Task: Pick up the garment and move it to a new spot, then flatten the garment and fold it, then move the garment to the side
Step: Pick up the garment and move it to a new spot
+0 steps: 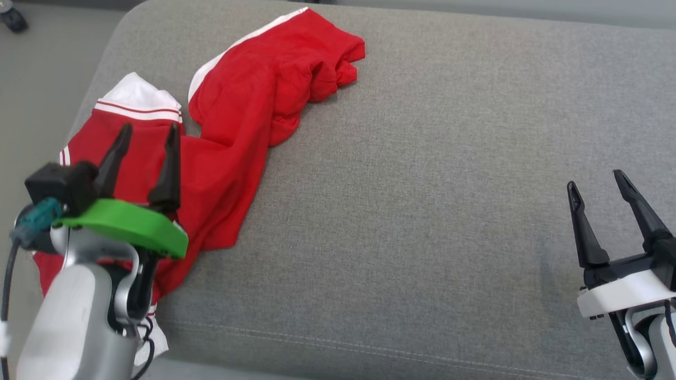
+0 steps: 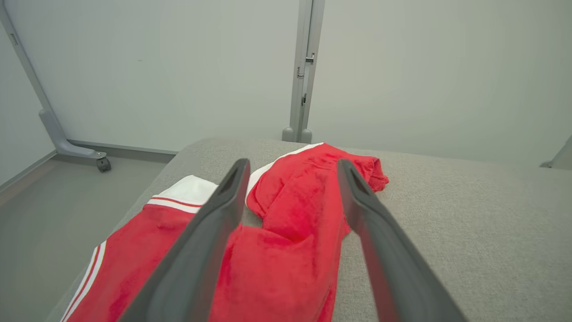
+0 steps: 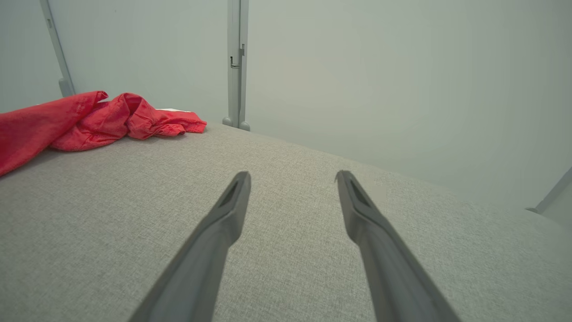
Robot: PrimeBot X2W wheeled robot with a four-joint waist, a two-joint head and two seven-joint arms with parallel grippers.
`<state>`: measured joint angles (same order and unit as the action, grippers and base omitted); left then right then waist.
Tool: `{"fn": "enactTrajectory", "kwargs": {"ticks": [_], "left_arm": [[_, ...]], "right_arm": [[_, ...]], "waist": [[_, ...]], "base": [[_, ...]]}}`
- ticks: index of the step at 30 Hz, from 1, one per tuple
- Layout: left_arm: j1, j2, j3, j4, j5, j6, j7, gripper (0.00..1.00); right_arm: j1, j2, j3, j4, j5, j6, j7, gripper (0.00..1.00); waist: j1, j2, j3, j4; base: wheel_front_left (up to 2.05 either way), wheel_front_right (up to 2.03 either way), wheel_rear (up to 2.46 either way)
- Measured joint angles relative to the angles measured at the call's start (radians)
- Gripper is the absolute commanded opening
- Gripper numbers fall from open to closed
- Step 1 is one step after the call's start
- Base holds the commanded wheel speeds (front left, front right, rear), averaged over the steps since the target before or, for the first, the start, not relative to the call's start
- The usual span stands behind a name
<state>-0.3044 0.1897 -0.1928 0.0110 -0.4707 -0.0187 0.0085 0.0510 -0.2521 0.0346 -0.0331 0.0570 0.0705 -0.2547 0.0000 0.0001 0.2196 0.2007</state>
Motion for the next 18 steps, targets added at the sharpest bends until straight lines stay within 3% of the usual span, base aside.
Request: {"fn": "enactTrajectory", "kwargs": {"ticks": [11,18], "left_arm": [[-0.260,-0.028,0.001,0.175,-0.037,0.003,0.170,1.00],[-0.408,-0.028,0.036,0.293,-0.051,0.028,0.204,1.00]], "right_arm": [[-0.037,-0.034,0.019,-0.063,-0.023,0.012,0.000,1.00],[-0.064,-0.057,0.040,-0.099,-0.055,0.017,0.000,1.00]], "waist": [[0.0000,0.0000,0.129,0.027],[0.0000,0.0000,0.219,0.027]], "base": [[0.00,0.00,0.00],[0.00,0.00,0.00]]}}
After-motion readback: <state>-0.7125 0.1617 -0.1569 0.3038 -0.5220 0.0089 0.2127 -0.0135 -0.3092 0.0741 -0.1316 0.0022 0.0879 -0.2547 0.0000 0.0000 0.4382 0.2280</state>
